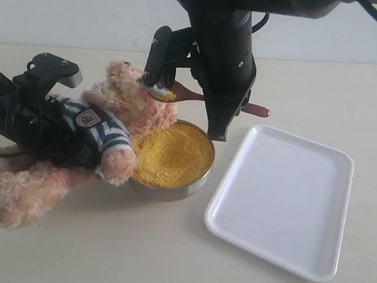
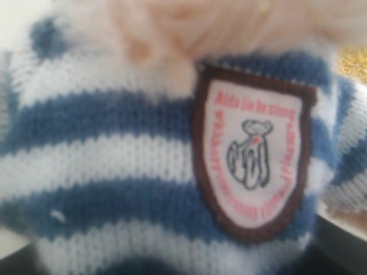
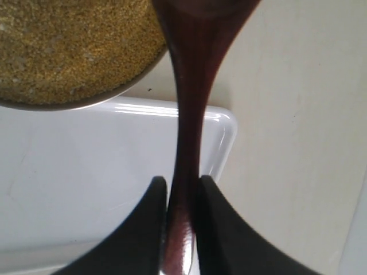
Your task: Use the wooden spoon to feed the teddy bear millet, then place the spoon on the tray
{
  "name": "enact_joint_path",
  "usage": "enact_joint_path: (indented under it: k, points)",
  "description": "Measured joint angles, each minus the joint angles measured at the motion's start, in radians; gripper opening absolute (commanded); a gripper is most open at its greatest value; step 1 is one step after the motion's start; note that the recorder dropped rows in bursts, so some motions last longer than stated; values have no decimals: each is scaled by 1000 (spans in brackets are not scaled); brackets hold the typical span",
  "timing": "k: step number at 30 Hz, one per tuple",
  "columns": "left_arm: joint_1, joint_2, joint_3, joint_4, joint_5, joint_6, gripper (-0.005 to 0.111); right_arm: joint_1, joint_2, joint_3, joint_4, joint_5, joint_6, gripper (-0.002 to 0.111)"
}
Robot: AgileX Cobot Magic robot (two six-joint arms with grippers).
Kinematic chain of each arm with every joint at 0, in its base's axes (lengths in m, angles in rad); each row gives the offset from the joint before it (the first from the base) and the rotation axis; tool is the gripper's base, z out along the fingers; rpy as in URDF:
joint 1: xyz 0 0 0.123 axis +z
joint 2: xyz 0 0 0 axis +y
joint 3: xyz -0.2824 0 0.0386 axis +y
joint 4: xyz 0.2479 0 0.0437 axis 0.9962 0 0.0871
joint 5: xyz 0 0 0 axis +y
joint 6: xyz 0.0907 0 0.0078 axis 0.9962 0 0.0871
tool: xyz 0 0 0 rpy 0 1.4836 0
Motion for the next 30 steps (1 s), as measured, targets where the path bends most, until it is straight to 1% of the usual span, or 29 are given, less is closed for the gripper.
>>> enact_joint_path:
  k: [7,30]
  points:
    - [0,0,-22,6,2,-2,4,0,0,-58,0,-2,4,0]
    - [0,6,-24,8,12,-2,4,0,0,-60,6,-2,31,0]
